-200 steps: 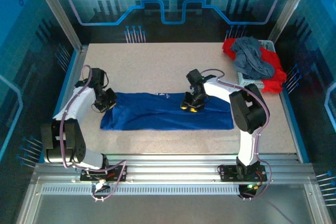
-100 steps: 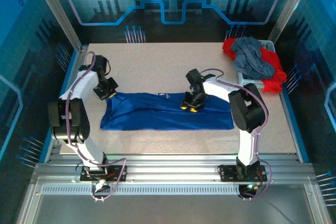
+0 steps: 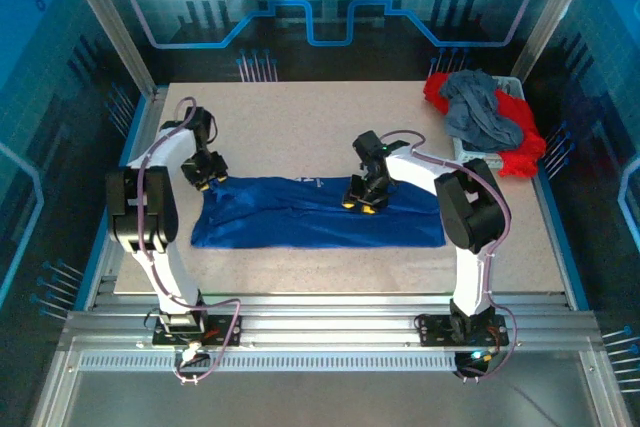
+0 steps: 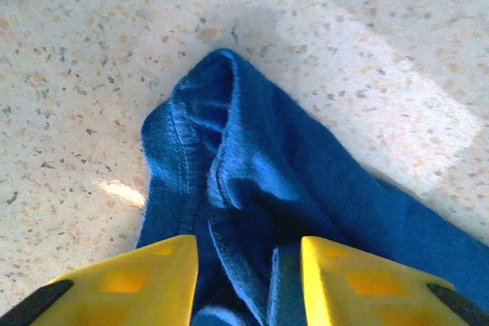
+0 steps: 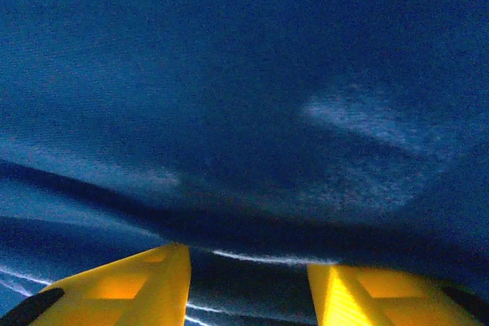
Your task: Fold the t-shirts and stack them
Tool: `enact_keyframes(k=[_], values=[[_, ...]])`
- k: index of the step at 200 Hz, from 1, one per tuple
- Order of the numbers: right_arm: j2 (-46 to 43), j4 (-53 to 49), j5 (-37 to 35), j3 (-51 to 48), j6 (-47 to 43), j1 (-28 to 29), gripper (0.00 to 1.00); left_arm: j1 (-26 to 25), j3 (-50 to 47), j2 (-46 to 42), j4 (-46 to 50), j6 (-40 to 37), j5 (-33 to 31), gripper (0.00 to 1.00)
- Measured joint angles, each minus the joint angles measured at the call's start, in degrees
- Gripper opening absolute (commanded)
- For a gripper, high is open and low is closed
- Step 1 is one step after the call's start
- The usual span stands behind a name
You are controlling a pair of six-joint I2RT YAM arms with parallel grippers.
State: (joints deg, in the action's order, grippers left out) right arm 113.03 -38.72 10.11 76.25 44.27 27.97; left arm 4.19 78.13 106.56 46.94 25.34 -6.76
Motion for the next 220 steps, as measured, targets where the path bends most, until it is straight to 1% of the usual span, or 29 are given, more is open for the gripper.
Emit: enact_keyframes(k=[22,37,49,72,102,122,144,179,196,220], values=[[-0.94,-0.33,-0.70,0.26,-1.14,1.25,0.50,-2.91,-0.59,-4.46,-2.14,-0.26,-0.22,0.53],[-3.13,0.02,-0.52,0.26,-1.97,2.08,0.52,-5.35,-0.96,-7.80,-4.17,-0.94,1.79,0.54],[-5.84,1.81,0.55,-0.13,-2.67,2.49,0.53,-6.86,-0.98,-8.81,-5.86,-1.77,4.04,0.54],[-12.11,6.21,3.69,-1.42,-3.72,2.71,0.53,-9.01,-0.61,-6.38,-7.30,-3.89,7.37,0.54],[-15.98,9.49,6.95,-1.44,-4.48,2.69,0.53,-10.62,-0.11,-0.44,-7.89,-7.52,9.18,0.53],[-16.81,10.21,8.20,-1.60,-4.48,2.47,0.53,-11.80,0.33,2.32,-7.91,-10.05,9.20,0.50],[-17.38,10.47,8.68,-2.34,-4.44,1.97,0.53,-13.09,0.33,3.02,-7.82,-12.24,9.14,0.44],[-17.62,10.58,9.09,-3.45,-4.02,0.90,0.52,-13.90,-0.07,2.91,-7.82,-13.64,8.59,0.33],[-17.62,10.69,9.22,-3.52,-3.82,0.68,0.52,-13.90,-0.76,2.73,-7.82,-13.79,8.13,0.30],[-17.62,11.10,9.70,-3.52,-3.80,0.57,0.51,-13.90,-2.12,2.14,-7.82,-13.64,7.69,0.20]])
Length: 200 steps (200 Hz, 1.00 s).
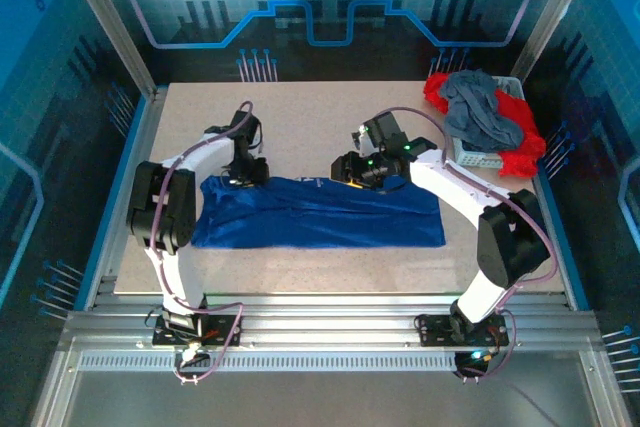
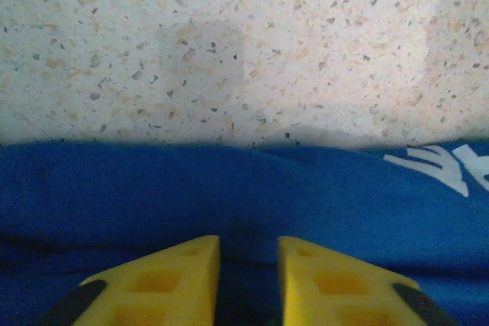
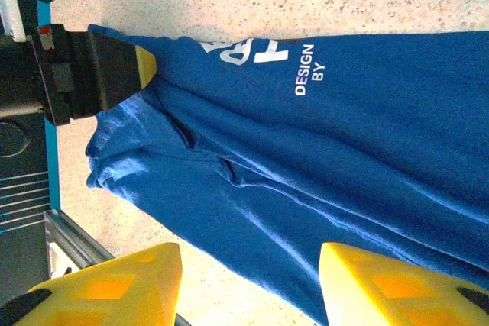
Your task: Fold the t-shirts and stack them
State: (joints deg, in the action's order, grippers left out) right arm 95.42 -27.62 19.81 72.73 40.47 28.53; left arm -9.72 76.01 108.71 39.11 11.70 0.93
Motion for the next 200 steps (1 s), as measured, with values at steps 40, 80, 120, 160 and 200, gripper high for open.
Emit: enact_keyframes(k=[40,80,120,160,200], values=[[0.00,0.26,0.20,0.00,0.22,-0.07,0.51,-0.52,-1.62,-2.80,0.13,0.57,-0.76,0.00],[0.00,0.26,0.20,0.00,0.22,-0.09,0.51,-2.08,-1.84,-7.48,1.44,3.26,-1.62,0.00],[0.00,0.31,0.26,-0.04,0.44,-0.11,0.51,-3.08,-5.60,-10.86,4.15,9.64,-1.51,0.00],[0.11,0.72,0.42,-0.04,0.44,-0.11,0.51,-4.35,-11.23,-13.79,6.14,16.85,-0.55,0.03],[0.11,1.11,0.42,-0.92,0.44,-0.11,0.50,-5.49,-18.45,-19.56,5.84,25.07,3.45,0.14]])
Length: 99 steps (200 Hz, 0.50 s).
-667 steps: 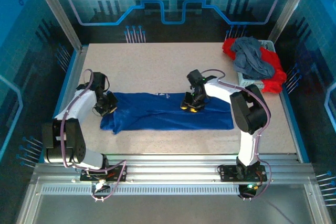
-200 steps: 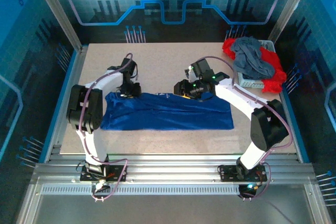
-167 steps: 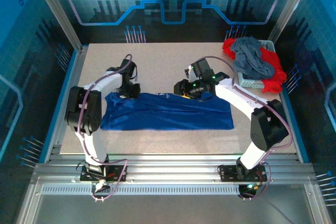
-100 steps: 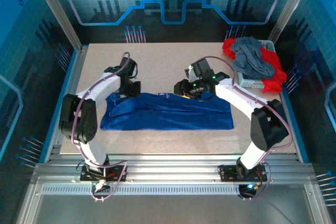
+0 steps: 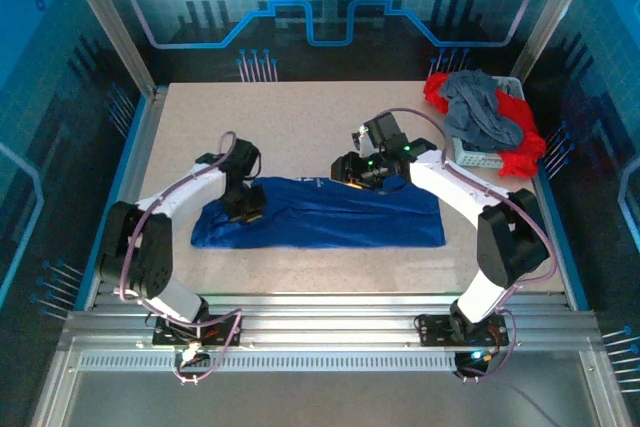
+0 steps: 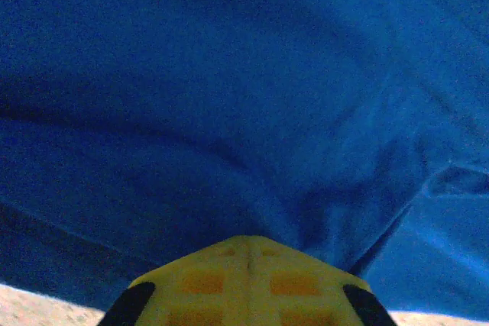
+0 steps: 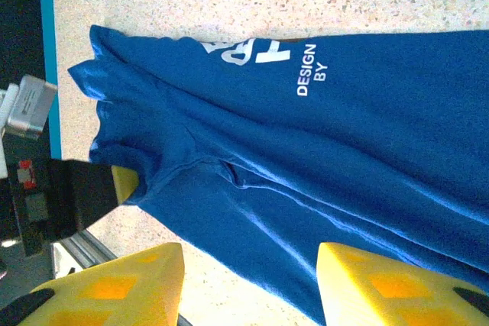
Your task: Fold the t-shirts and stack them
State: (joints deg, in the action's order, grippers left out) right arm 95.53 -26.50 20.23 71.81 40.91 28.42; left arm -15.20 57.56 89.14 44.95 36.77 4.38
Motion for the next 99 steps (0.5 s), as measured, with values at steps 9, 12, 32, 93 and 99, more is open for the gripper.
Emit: enact_keyframes(k=[9,12,32,93,99], values=[[0.00,0.09,0.00,-0.28,0.00,0.00,0.50,-0.04,-1.66,-1.16,-0.28,1.99,1.29,0.24],[0.00,0.09,0.00,-0.42,0.00,0.00,0.50,-0.02,-2.21,-1.49,-0.35,2.62,1.75,0.28],[0.00,0.17,0.02,-1.05,0.00,0.00,0.50,-0.09,-4.90,-2.91,-0.61,6.32,4.28,0.45],[0.00,0.22,0.02,-1.66,-0.02,0.00,0.48,1.18,-3.50,-4.50,-0.20,9.51,4.42,0.34],[0.00,0.17,0.00,-1.68,-0.02,0.00,0.48,1.97,-3.10,-4.57,-0.26,9.70,4.24,0.33]])
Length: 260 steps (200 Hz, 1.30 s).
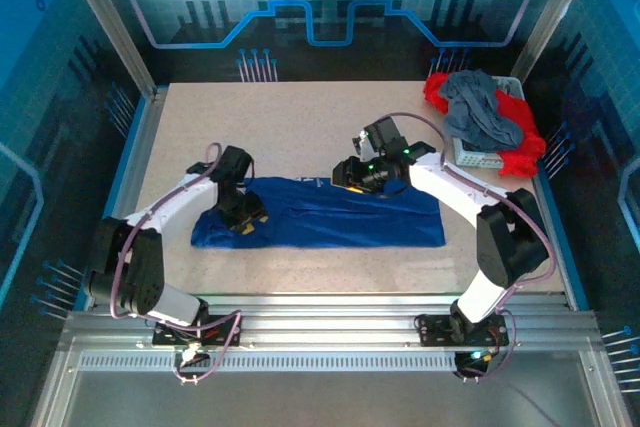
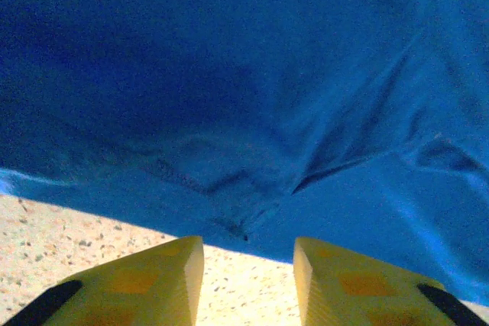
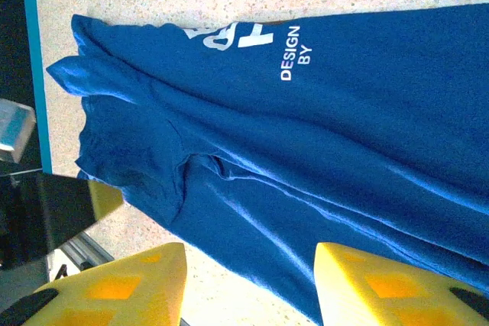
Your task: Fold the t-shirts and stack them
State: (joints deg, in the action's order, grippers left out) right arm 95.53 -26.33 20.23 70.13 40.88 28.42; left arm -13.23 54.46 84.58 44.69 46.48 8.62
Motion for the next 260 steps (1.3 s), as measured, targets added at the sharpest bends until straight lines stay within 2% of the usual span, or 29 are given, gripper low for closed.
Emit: enact_keyframes(k=[34,67,99,147,183,206,231,260], values=[[-0.17,-0.76,-0.52,-0.74,-0.04,-1.51,0.45,5.88,1.46,0.94,-0.59,1.05,-2.49,0.26],[-0.15,-6.12,-3.87,-1.14,-0.94,-9.51,0.41,10.75,1.16,3.80,-1.92,4.55,-4.61,0.26],[1.20,-11.58,-7.98,-1.22,-3.52,-17.35,0.39,11.41,4.42,6.71,-2.99,6.80,-6.95,0.26],[4.39,-16.00,-12.17,-1.73,-6.27,-23.21,0.39,11.50,15.45,16.90,-2.97,7.58,-8.04,0.21],[10.36,-19.45,-15.87,-0.57,-6.43,-23.85,0.36,12.11,20.46,27.32,-1.46,7.10,-8.33,0.20],[12.83,-21.00,-17.31,-0.11,-5.64,-23.82,0.36,12.55,28.17,32.26,0.70,5.51,-8.35,0.20],[12.20,-20.79,-18.10,-1.05,-2.56,-22.51,0.36,12.66,37.77,38.62,-0.17,3.89,-7.04,0.21],[5.64,-18.78,-16.55,-9.73,6.32,-16.98,0.36,12.55,51.25,47.60,-2.69,2.91,-2.95,0.22]])
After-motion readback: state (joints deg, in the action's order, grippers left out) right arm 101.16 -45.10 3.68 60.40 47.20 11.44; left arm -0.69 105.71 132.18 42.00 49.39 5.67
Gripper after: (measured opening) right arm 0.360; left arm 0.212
